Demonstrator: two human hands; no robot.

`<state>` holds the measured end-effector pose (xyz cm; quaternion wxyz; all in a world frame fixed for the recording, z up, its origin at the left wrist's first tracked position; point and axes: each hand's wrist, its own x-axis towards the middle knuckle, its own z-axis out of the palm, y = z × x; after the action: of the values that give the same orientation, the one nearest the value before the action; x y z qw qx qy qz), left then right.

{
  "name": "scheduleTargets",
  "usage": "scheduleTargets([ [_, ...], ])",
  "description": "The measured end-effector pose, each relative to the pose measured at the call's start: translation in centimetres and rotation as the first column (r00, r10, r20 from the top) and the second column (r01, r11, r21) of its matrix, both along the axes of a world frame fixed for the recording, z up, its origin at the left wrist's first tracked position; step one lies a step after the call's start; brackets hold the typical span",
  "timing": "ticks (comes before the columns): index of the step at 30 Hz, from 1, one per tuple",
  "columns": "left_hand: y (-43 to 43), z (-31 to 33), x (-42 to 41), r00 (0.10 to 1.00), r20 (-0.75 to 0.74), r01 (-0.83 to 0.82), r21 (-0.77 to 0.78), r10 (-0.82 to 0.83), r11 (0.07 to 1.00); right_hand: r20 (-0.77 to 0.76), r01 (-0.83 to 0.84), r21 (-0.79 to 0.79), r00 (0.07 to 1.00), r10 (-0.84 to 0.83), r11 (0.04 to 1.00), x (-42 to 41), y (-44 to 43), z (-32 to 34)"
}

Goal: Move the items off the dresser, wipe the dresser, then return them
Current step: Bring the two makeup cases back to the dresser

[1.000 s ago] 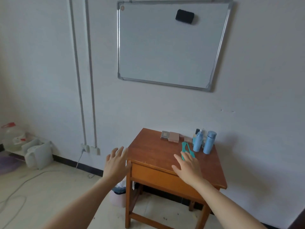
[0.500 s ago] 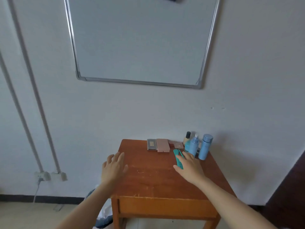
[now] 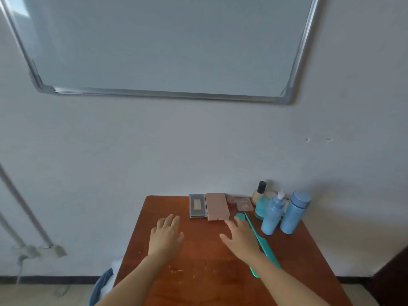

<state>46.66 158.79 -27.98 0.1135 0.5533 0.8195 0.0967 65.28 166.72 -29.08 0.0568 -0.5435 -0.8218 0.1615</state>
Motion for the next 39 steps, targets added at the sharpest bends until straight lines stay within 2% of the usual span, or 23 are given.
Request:
scheduleTargets([
  [6,7.6,-2.4,0.6,0.999,0.012,0.047,-0.096,-0.046,0.994,0.001,-0.035,-0.005,0.999,0.035,0.999,-2.4,6.9,-3.6],
  [12,11.6,-4.5,0.3,0.986,-0.032,0.154,-0.15,-0.161,0.977,0.133,-0.132,0.047,0.983,0.125,0.99,-3.2,10.6,-5.9],
  [16,13.4,-5.6,-0.1,0.973,-0.053,0.207,-0.216,-0.223,0.954,0.176,-0.069,0.02,0.982,0.064,0.997,-4.3,11.7,-6.8],
  [21,13.6,-6.4,-1.0,0.937,-0.176,0.255,-0.246,-0.302,0.935,0.178,0.008,0.022,0.984,-0.012,1.0,-5.5,11.6,-5.7],
  [23,12.9,-6.4,-1.8,0.931,-0.176,0.268,-0.261,-0.319,0.927,0.105,0.038,0.006,0.994,-0.038,0.999,-6.1,11.3,-5.3],
  [27,12.0,-5.9,-3.6,0.918,-0.215,0.272,-0.27,-0.333,0.924,0.055,0.079,-0.032,0.996,-0.077,0.996,-6.8,10.6,-5.8],
  [29,12.2,-6.3,-4.2,0.922,-0.21,0.273,-0.239,-0.325,0.932,0.039,0.082,-0.017,0.996,-0.081,0.996,-7.0,9.9,-5.8],
  [32,12.9,-5.7,-3.8,0.945,-0.239,0.175,-0.211,-0.224,0.962,0.034,0.099,-0.011,0.995,-0.098,0.995,-7.1,8.9,-6.1],
  [35,13.8,-5.3,-2.9,0.977,-0.181,0.075,-0.184,-0.109,0.98,0.014,0.142,-0.013,0.99,-0.142,0.99,-7.4,8.2,-6.0],
  [39,14.6,-5.9,-2.5,0.99,-0.138,-0.033,-0.227,0.001,0.973,0.088,0.26,-0.119,0.964,-0.25,0.958,-7.7,8.5,-5.5],
])
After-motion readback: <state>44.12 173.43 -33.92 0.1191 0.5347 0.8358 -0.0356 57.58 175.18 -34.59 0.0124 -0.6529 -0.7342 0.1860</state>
